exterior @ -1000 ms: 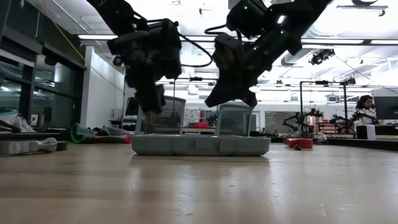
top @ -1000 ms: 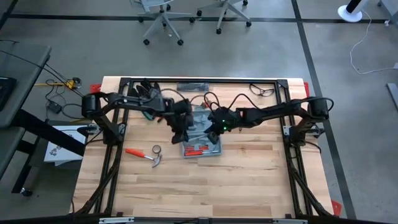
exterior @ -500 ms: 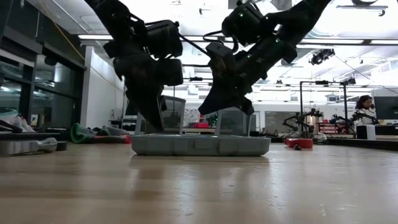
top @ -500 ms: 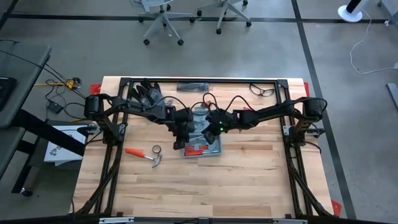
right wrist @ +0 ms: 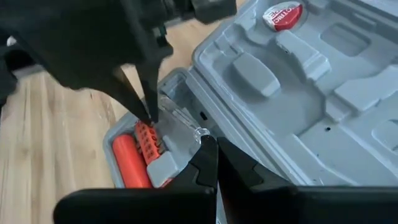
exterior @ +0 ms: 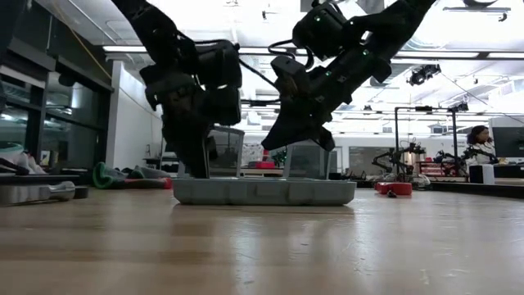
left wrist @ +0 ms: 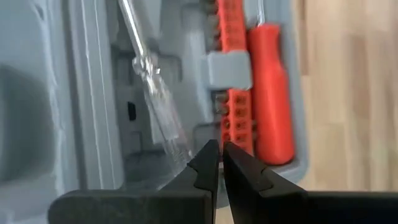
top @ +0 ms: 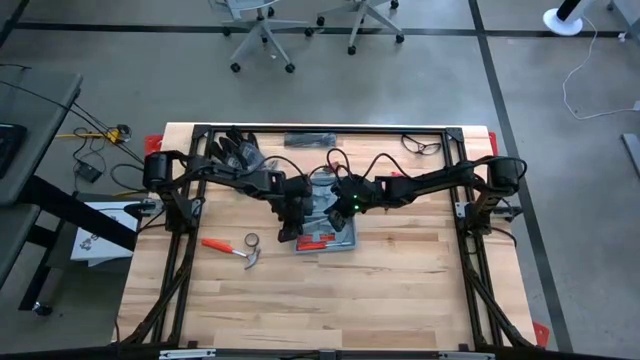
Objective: Prefit tool cases
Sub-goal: Put the screwdriver into the gray prefit tool case
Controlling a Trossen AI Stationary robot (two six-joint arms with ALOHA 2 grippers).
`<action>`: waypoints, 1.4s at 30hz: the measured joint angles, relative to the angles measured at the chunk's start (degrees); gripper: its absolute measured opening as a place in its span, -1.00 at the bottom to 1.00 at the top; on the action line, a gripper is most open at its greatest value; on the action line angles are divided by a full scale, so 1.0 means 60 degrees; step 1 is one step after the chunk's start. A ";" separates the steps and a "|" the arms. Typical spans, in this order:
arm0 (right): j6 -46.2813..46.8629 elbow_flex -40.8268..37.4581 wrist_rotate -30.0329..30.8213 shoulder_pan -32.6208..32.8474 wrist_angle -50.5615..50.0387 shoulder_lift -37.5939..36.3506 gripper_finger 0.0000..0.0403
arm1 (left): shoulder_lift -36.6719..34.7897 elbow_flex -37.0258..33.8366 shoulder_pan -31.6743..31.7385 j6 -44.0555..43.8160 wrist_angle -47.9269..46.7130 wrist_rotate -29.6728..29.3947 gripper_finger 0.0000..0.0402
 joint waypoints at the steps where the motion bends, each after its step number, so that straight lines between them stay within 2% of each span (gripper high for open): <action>1: 0.0000 0.0000 0.0003 0.0000 0.0001 0.0000 -1.00 | 0.0053 -0.0002 0.0002 -0.0054 -0.0011 -0.0054 -0.93; 3: 0.0001 0.0000 0.0003 0.0001 -0.0012 0.0000 -1.00 | 0.0068 -0.0002 0.0057 -0.0092 -0.0009 -0.0245 -0.93; 8: 0.0004 0.0000 0.0003 0.0000 -0.0029 0.0000 -1.00 | -0.0172 0.0002 0.0167 -0.0314 -0.0065 -0.1459 -0.96; 17: -0.0015 0.0000 0.0003 0.0000 -0.0074 0.0000 -1.00 | -0.0335 -0.0002 0.0295 -0.0250 0.0029 -0.1403 -0.97; 25: -0.0174 0.0000 -0.0074 0.0000 -0.0313 0.0000 -1.00 | -0.0335 -0.0002 0.0104 0.2022 0.0647 -0.1330 -0.95; 29: -0.0138 0.0000 -0.0070 0.0000 -0.0313 -0.0004 -1.00 | -0.0335 0.0002 -0.0039 0.2822 0.0941 -0.1945 -0.80; 34: -0.0119 0.0000 -0.0070 -0.0025 -0.0313 -0.0004 -1.00 | -0.0191 0.0002 -0.0058 0.2923 0.0923 -0.2111 -0.52; 37: -0.0151 0.0000 -0.0070 -0.0025 -0.0313 -0.0004 -1.00 | 0.0051 0.0002 -0.0127 0.3276 0.0939 -0.2537 -0.36; 42: -0.0182 0.0000 0.0081 -0.0022 -0.0313 -0.0004 -1.00 | 0.0427 0.0062 -0.0270 0.3620 0.1172 -0.3203 -0.23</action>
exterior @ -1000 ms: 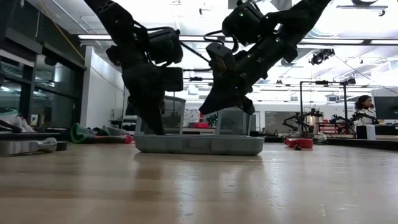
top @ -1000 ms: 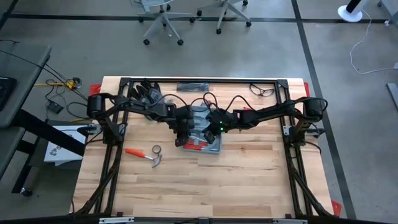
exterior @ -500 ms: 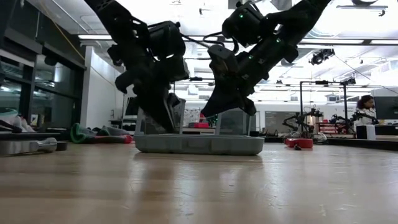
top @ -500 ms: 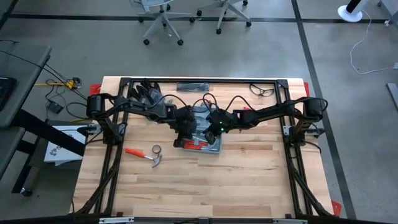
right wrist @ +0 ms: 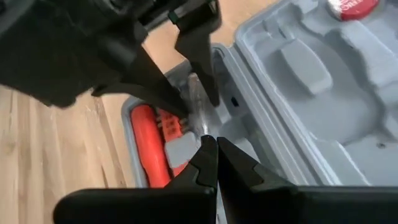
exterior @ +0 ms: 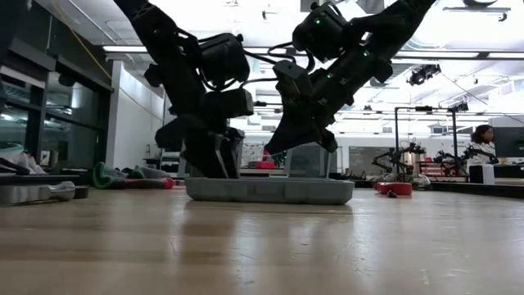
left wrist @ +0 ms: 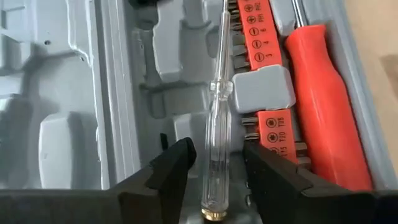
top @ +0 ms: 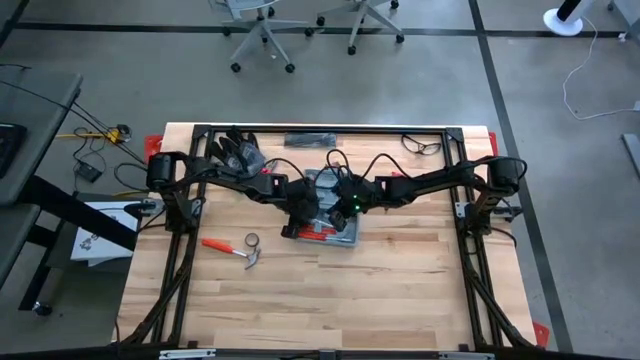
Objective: Prefit tool cases
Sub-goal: Put the screwdriver into the gray prefit tool case
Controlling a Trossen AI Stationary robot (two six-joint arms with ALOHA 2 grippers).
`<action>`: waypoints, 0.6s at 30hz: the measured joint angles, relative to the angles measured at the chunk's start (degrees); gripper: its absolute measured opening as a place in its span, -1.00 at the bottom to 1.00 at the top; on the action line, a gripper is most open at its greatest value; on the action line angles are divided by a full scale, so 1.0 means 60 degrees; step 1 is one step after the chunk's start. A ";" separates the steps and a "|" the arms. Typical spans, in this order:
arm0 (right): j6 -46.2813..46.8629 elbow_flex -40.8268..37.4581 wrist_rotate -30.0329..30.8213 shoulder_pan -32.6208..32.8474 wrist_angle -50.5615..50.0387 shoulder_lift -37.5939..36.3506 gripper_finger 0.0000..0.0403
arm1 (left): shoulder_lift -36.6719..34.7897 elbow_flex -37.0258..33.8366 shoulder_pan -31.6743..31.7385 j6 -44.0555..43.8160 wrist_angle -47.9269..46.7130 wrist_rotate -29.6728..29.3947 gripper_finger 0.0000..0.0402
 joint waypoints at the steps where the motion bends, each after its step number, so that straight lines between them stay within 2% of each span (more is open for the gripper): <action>1: 0.0014 0.0000 0.0002 0.0000 0.0000 0.0000 -1.00 | 0.0074 0.0002 -0.0010 -0.0009 0.0000 -0.0063 -0.23; 5: 0.0066 0.0000 0.0035 0.0000 0.0000 0.0000 -1.00 | 0.0149 -0.0009 -0.0100 -0.0111 0.0005 -0.0247 -0.38; 11: 0.0069 0.0000 0.0106 0.0000 0.0000 0.0000 -1.00 | 0.0131 -0.0015 -0.0168 -0.0971 -0.0141 -0.0270 -0.91; 18: 0.0072 0.0000 0.0173 0.0000 0.0000 0.0000 -1.00 | -0.0272 0.0002 -0.0110 -0.1715 -0.0327 -0.0085 -1.00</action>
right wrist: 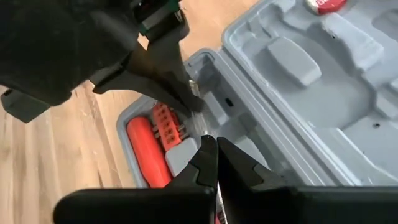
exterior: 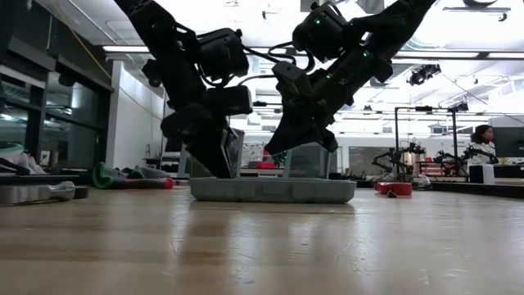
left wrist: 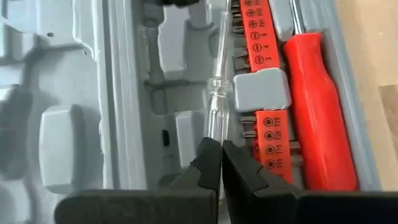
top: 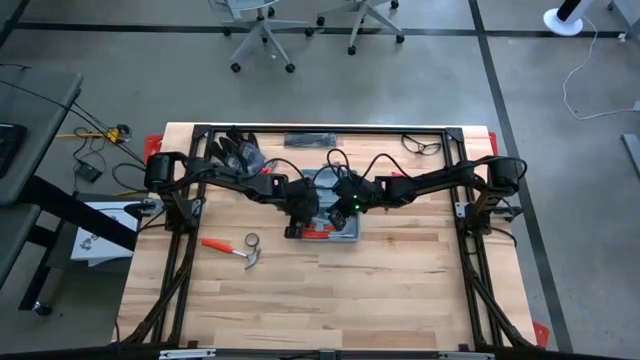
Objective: Prefit tool cases
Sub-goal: Put the screwdriver into the gray prefit tool case
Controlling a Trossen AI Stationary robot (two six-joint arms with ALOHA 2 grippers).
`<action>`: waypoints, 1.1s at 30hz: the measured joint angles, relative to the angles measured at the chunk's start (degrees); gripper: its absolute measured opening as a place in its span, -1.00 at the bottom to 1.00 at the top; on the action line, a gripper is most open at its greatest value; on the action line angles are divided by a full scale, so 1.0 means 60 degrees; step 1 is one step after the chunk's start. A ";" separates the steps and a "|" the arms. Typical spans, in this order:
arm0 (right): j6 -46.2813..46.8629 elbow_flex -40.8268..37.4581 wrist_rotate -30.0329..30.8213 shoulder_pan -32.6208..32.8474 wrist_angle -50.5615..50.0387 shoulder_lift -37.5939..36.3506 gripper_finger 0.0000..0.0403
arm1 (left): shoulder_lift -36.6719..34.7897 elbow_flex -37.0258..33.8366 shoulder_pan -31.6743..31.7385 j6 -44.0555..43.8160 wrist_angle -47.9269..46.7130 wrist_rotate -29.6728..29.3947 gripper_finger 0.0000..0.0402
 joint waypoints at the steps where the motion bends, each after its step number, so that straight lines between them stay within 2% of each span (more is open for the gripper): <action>1: -0.0002 0.0000 0.0001 0.0000 0.0000 0.0000 -1.00 | -0.0091 0.0006 0.0037 -0.0062 -0.0060 0.0013 -1.00; 10: -0.0411 0.0000 -0.0160 0.0000 -0.0419 0.0000 -1.00 | -0.0294 0.0116 0.0347 0.0160 0.0124 0.0018 -0.99; 12: -0.0403 0.0000 -0.0151 0.0000 -0.0532 0.0000 -1.00 | -0.0242 0.0115 0.0343 0.0405 0.0358 0.0298 -0.96; 15: -0.0384 0.0000 -0.0087 0.0000 -0.0566 0.0000 -1.00 | -0.0188 0.0117 0.0326 0.0575 0.0692 0.0909 -0.89; 20: -0.0254 0.0000 -0.0014 -0.0022 -0.0568 0.0000 -1.00 | 0.0010 0.0127 0.0322 0.0353 0.0945 0.1175 -0.71; 28: -0.0250 0.0000 0.0107 -0.0073 -0.0564 0.0000 -1.00 | 0.0383 0.0173 0.0302 0.0278 0.1183 0.0293 -0.46; 33: -0.0250 0.0000 0.0113 -0.0069 -0.0539 -0.0001 -1.00 | 0.0755 0.0176 0.0368 0.0316 0.1209 0.0890 -0.44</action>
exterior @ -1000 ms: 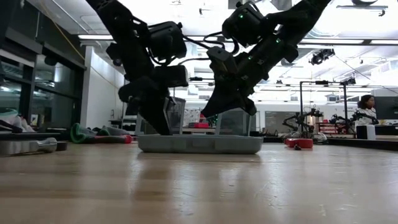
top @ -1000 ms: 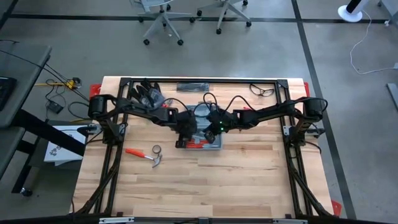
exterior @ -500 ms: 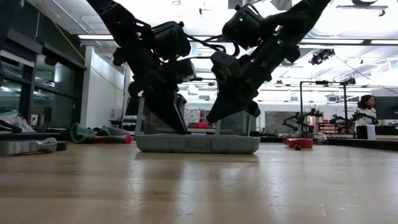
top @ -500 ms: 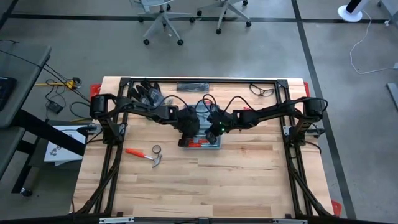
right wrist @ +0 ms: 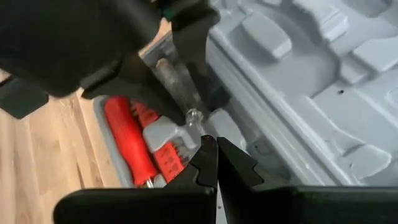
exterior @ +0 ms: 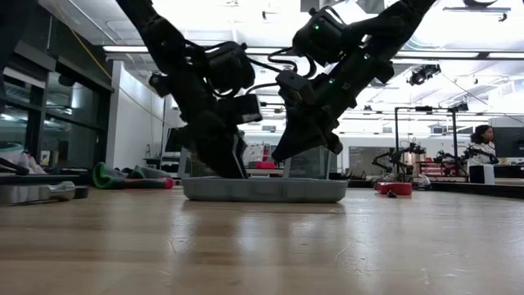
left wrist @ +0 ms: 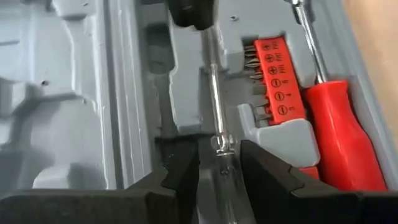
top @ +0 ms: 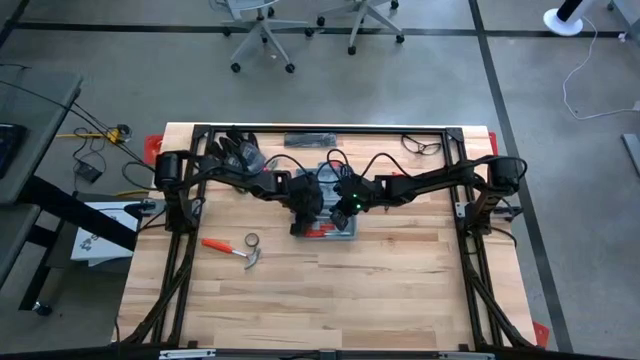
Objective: Prefit tool cases
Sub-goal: Put the screwdriver into the gray prefit tool case
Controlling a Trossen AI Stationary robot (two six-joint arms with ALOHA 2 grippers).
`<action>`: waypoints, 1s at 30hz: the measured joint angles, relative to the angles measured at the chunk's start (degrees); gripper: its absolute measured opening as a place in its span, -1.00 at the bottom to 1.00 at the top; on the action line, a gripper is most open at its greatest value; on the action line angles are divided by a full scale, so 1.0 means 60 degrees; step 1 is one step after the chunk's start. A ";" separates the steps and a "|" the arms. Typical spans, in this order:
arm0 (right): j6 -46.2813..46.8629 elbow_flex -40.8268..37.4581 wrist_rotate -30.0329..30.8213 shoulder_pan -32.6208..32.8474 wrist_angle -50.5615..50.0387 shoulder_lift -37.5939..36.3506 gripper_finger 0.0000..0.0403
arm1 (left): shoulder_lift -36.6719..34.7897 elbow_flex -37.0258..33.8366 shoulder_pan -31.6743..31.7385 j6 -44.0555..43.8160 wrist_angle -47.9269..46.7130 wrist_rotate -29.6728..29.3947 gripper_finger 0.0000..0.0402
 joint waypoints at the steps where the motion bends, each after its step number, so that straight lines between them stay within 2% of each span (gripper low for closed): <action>1: 0.0000 0.0000 0.0000 0.0000 -0.0004 0.0001 -1.00 | 0.0091 0.0008 -0.0032 -0.0002 0.0033 0.0159 -0.44; 7: 0.0000 0.0000 0.0138 0.0000 -0.0027 -0.0001 -1.00 | 0.0408 0.0028 -0.0232 -0.0113 0.0101 0.0235 -0.48; 11: 0.0073 0.0000 0.0138 0.0000 -0.0029 0.0001 -1.00 | 0.0223 0.0003 -0.0218 -0.0414 0.0068 0.0289 -0.75; 13: 0.0073 0.0000 0.0138 0.0000 -0.0028 0.0001 -1.00 | 0.0088 -0.0013 -0.0119 -0.0628 0.0048 0.0660 -0.88; 19: 0.0073 0.0000 0.0138 0.0000 -0.0029 0.0000 -1.00 | -0.0318 -0.0078 0.0204 -0.1628 -0.0085 0.1070 -0.88; 25: 0.0027 0.0000 0.0136 0.0000 -0.0025 -0.0001 -1.00 | -0.1002 -0.0060 0.0459 -0.1646 -0.0208 0.1158 -0.88; 30: -0.0011 0.0000 0.0171 0.0000 -0.0022 -0.0003 -1.00 | -0.1107 -0.0049 0.0744 -0.1451 -0.0336 0.1187 -0.88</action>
